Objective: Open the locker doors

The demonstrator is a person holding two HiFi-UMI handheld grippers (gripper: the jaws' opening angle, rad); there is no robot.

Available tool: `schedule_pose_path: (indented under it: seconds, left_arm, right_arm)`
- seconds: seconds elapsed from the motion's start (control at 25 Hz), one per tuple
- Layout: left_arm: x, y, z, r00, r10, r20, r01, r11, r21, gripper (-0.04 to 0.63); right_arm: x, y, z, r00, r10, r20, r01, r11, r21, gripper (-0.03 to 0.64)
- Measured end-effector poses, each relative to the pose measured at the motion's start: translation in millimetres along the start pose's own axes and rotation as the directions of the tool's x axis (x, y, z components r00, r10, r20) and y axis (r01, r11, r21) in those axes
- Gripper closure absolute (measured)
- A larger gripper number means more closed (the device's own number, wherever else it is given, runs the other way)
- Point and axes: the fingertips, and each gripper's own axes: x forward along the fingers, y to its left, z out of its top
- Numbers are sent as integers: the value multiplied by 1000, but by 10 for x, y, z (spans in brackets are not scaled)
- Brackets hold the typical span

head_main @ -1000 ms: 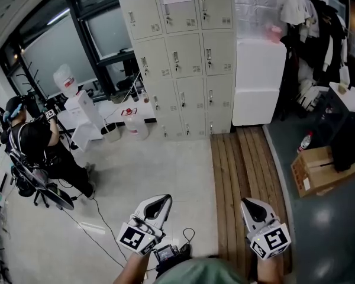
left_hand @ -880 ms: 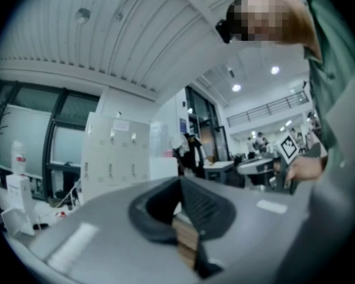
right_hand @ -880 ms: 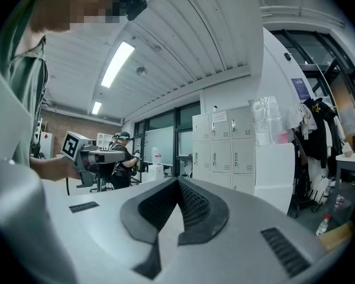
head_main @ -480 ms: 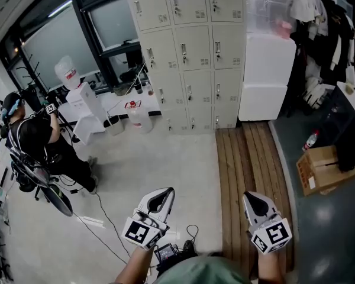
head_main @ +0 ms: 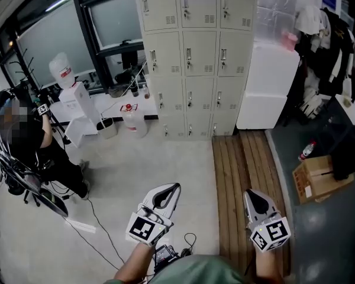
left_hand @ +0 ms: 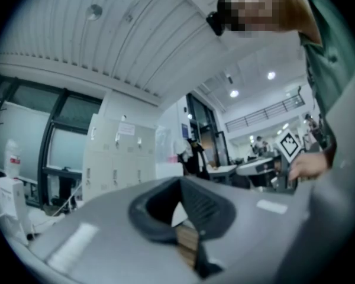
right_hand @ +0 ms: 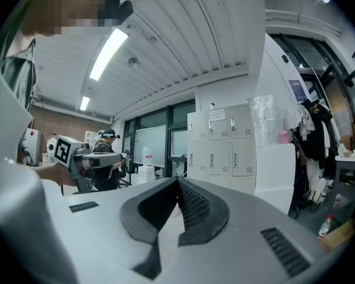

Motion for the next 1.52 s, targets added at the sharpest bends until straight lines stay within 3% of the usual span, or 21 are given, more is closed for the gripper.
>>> schedule_pose_path:
  seconds: [0.16, 0.4, 0.6, 1.08, 1.52]
  left_arm:
    - [82, 259, 5, 999, -24, 42, 24, 1000, -17, 597]
    - [367, 460, -165, 999, -37, 27, 38, 998, -54, 597]
    - [747, 591, -331, 999, -32, -9, 32, 998, -51, 597]
    - [1868, 856, -515, 995, 66, -79, -67, 998, -15, 597]
    - [2506, 926, -413, 993, 69, -99, -69, 998, 8, 597]
  right_arm:
    - [251, 68, 2, 1000, -20, -17, 20, 1000, -14, 612]
    - [524, -139, 13, 998, -34, -49, 33, 999, -30, 612]
    - [819, -487, -49, 999, -24, -36, 23, 1000, -10, 612]
    - [1595, -1641, -137, 996, 88, -14, -87, 996, 27, 612]
    - [1762, -2281, -119, 997, 76, -1, -76, 996, 42, 612]
